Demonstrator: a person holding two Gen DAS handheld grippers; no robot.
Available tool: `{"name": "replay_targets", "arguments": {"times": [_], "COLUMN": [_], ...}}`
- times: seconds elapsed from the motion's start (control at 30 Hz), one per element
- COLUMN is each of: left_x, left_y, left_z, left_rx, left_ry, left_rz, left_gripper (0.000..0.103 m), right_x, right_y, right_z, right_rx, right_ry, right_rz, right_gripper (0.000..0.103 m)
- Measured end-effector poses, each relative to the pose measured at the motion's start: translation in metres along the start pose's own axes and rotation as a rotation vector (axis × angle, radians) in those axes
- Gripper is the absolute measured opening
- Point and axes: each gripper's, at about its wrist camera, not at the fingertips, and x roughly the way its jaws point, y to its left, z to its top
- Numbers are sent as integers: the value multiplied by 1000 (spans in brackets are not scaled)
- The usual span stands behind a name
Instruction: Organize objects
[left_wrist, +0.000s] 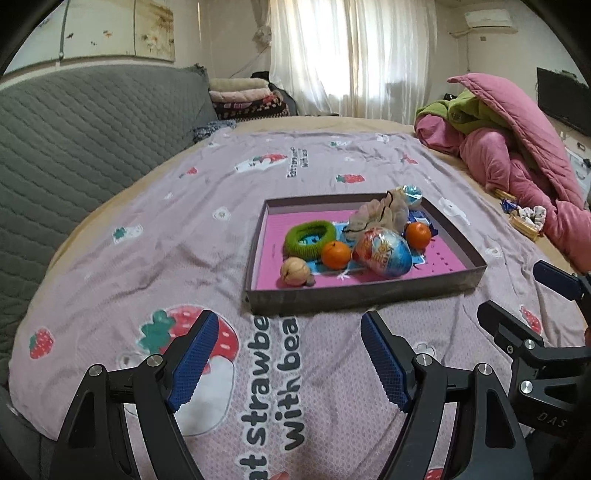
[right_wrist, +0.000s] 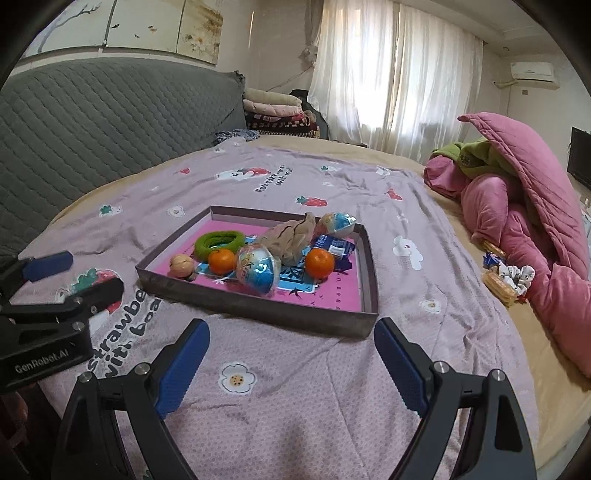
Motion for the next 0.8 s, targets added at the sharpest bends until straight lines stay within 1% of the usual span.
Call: {"name": "replay_targets", "arguments": {"times": [0.2, 0.6, 0.8], "left_x": [10, 27, 38], "left_y": [0, 2, 2], "left_z": [-7, -19, -25], "left_rx": [-4, -10, -11], "left_ry": [18, 33, 37], "left_rz": [2, 10, 10], "left_gripper": [80, 80, 80], "right_x": [3, 13, 27], "right_y": [3, 2, 3], "right_z": [-6, -24, -35], "right_rx": [-10, 23, 24], "right_ry": [-11, -8, 25], "right_rz": [-7, 18, 15], "right_gripper": [91, 91, 91]}}
